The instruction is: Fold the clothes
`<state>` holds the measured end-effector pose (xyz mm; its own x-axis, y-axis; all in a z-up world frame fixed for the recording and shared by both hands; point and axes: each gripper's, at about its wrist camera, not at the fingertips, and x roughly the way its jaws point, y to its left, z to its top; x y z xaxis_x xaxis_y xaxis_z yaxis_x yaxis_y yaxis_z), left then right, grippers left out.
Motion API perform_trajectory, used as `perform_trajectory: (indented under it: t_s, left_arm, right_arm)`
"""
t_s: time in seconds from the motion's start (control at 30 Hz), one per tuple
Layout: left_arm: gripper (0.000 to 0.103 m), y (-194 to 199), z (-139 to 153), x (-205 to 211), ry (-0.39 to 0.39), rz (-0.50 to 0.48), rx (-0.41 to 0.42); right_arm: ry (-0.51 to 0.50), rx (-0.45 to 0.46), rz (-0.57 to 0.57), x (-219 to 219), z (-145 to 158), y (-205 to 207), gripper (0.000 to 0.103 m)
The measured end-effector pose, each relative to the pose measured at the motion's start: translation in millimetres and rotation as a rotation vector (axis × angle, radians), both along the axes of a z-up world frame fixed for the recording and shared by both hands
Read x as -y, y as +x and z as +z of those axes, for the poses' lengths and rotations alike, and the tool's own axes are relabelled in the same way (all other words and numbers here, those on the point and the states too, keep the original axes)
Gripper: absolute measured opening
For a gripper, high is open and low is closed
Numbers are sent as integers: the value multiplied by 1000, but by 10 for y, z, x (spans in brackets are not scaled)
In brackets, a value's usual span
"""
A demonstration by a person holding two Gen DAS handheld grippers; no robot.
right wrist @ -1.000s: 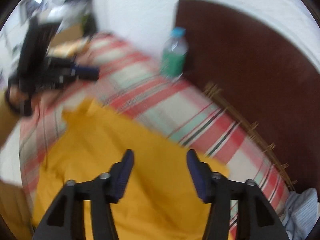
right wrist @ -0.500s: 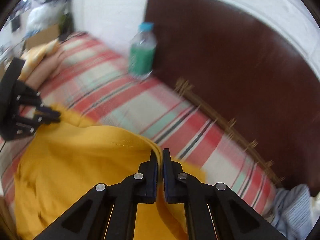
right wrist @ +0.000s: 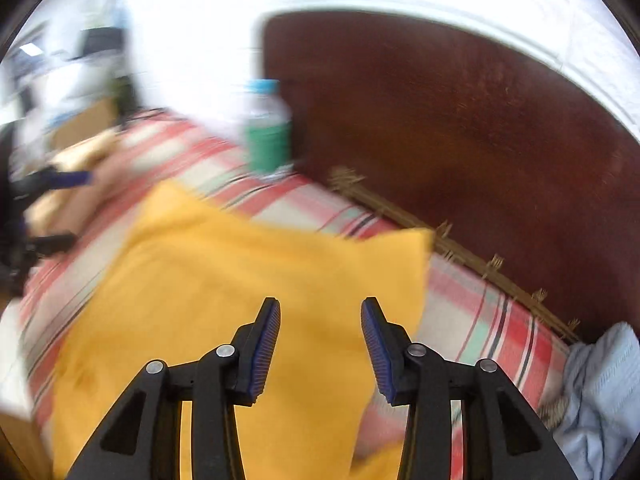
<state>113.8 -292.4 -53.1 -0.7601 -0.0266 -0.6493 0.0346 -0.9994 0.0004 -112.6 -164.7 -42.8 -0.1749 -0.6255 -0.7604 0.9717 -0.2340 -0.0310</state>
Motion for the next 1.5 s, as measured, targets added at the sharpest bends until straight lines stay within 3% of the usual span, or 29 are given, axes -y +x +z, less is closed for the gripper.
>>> perform_trajectory:
  t_s: [0.07,0.2,0.37,0.47,0.6,0.67,0.77,0.9,0.97,1.03,1.07,1.1,1.17,1.3,1.5]
  left_arm:
    - [96,141,-98,-358,48,-138,41]
    - [96,364,-309,-1011,133,-343,117]
    - [96,424,-591,-1433,113,-317,190]
    - [96,475,-733,-1501,46,-247,244]
    - [96,503,-637,-1439,56,-208,221]
    - [96,462,-533,-1388,62,-199,191]
    - [96,322,-417,-1282,72,-177,155]
    - [96,130,-306,-1181,103,-164,128]
    - [96,35,-253,-1135,121,-160,115]
    - [96,-56,-200,-1106,132,-161,105]
    - [96,-88,-173,-1128,122,-172,104]
    - [96,-115,-146,-1158,106,-183,102]
    - [96,-169,-94,-1228,75,-216,107]
    - [96,-198,-27,-1357,25,-267,111]
    - [96,-167,-92,-1521,-11,-346,148]
  right_arm:
    - [1,20,75,-401,-2,302,70]
    - [68,57,121,-1077,-278,765,70]
    - [115,119,-32,-1664,-679,1051,70]
    - [33,229,-192,-2010,-824,1046,70]
    - [-113,442,-375,-2310,-1025,1072,71]
    - [-204,555,-343,-2317,-1101,1231,71]
    - [-270,616,-284,-2156,-1134,1470,71]
    - [-242,703,-244,-1719,-1318,1701,71]
    - [-257,686,-232,-1554,-1332,1824,72]
    - [-249,685,-215,-1413,-1333,1916,51]
    - [-232,680,-213,-1365,-1343,1951,16]
    - [-208,666,-219,-1338,-1360,1979,7]
    - [-216,653,-247,-1422,-1324,1966,4]
    - [-338,624,-388,-2012,-1026,1757,2]
    - [-381,430,-635,-2984,-587,1425,1]
